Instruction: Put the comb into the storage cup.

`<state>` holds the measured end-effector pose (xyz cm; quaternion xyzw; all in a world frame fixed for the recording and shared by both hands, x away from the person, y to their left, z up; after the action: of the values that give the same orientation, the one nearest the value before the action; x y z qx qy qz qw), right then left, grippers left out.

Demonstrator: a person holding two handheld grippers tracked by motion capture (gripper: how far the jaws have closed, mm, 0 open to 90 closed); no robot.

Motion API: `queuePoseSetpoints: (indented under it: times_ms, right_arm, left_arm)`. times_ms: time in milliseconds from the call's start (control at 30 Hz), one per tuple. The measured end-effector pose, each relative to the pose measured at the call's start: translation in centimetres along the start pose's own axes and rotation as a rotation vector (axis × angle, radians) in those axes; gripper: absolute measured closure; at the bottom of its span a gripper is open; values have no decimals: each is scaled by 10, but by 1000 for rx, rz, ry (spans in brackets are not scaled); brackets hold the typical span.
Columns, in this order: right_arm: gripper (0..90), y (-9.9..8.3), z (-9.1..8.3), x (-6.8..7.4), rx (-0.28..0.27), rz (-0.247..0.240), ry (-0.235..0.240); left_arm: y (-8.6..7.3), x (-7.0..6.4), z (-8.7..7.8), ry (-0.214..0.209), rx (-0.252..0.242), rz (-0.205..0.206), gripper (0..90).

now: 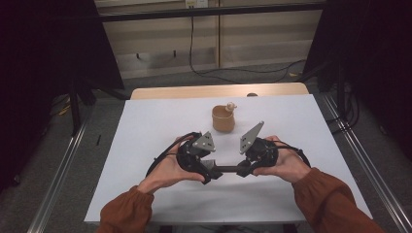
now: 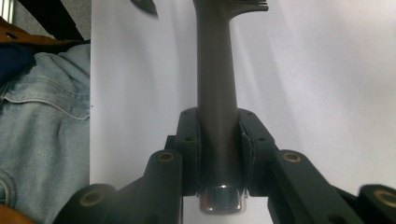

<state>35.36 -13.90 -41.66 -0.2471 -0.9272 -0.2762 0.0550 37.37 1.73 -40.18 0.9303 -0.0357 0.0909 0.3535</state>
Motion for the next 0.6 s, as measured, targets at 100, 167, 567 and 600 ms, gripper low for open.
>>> queuePoseSetpoints:
  times_ms: [100, 167, 567, 600]
  right_arm:
    - [724, -3, -2, -1, -2, 14, -2]
    - [724, -4, -2, -2, -8, 18, -6]
    - [724, -19, -6, -9, -68, 83, -13]
    - [724, -21, -6, -9, -72, 89, -8]
  left_arm:
    - [-3, 4, -5, 13, -16, -17, 68]
    - [-7, 5, -6, 16, -22, -37, 56]
    - [-28, 15, -26, 147, -61, -161, 41]
    - [-30, 16, -28, 157, -68, -176, 41]
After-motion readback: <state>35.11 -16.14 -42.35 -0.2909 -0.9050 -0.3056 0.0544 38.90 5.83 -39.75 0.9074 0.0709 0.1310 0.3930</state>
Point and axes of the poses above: each handheld gripper's, and its own axes: z roughly forward along the jaws, y roughly out of its top, x roughly to its left, the point moved 6 cm from there along z, roughly forward along the jaws, and after that the axes turned 15 degrees about z, right-handed, at the moved point
